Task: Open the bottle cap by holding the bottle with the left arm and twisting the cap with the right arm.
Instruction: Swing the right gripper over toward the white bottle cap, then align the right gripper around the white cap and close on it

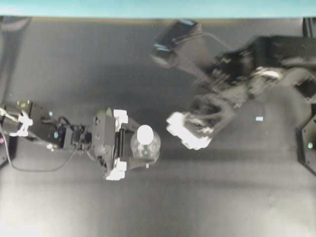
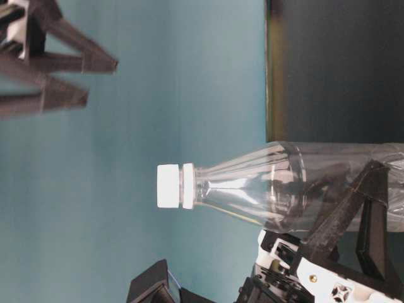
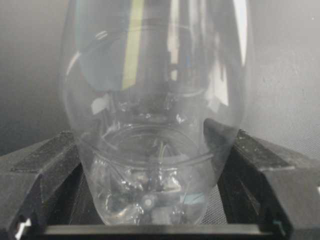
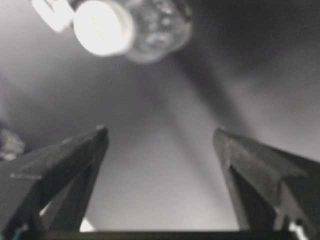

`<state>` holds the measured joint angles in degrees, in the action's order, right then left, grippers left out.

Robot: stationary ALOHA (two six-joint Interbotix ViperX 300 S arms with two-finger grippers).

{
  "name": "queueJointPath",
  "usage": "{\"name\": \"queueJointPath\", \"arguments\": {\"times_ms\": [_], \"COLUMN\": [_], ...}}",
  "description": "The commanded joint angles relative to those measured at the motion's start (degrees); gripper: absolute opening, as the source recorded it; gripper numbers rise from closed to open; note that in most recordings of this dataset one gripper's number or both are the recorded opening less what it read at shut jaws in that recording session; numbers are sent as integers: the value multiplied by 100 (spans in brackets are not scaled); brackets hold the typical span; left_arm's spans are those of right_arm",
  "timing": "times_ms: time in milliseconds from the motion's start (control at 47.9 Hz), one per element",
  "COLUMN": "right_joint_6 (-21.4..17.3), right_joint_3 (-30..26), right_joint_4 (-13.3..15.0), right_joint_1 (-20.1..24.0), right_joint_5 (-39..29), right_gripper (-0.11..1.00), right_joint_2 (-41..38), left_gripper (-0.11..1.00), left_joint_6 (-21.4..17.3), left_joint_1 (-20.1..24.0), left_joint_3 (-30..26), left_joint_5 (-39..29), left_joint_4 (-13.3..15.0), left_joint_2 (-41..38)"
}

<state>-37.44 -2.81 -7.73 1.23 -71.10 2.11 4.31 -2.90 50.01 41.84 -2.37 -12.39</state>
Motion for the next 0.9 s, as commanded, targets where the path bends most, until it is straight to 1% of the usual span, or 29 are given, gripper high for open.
{"name": "queueJointPath", "arguments": {"times_ms": [0,42,125,209,292,459,876], "right_joint_6": [-650,-958,-1406,-1600,-1626,-1626,-1608], "right_joint_3": [-554,-694,-923,-1099,-1239,-1336,-1652], "right_joint_4": [-123,-167,-193,-185,-185,-193,-158], "right_joint_1": [-26,-18,26,70,105,123,220], "right_joint_5": [-167,-202,-255,-255,-290,-343,-448], "right_gripper": [81,81,80,80,80,80,80], "right_joint_2": [-299,-431,-686,-932,-1169,-1433,-1802], "left_gripper": [81,81,81,81,81,81,81], "left_joint_6": [18,18,18,18,18,18,18], "left_joint_1": [-53,-53,-44,-53,-62,-62,-62], "left_joint_3": [-53,-53,-53,-44,-26,-44,-9], "left_joint_5": [18,18,9,-9,-9,-9,-9], "left_joint_4": [-18,-18,-18,-18,-18,-18,-18], "left_joint_2": [9,9,9,9,9,18,9]}}
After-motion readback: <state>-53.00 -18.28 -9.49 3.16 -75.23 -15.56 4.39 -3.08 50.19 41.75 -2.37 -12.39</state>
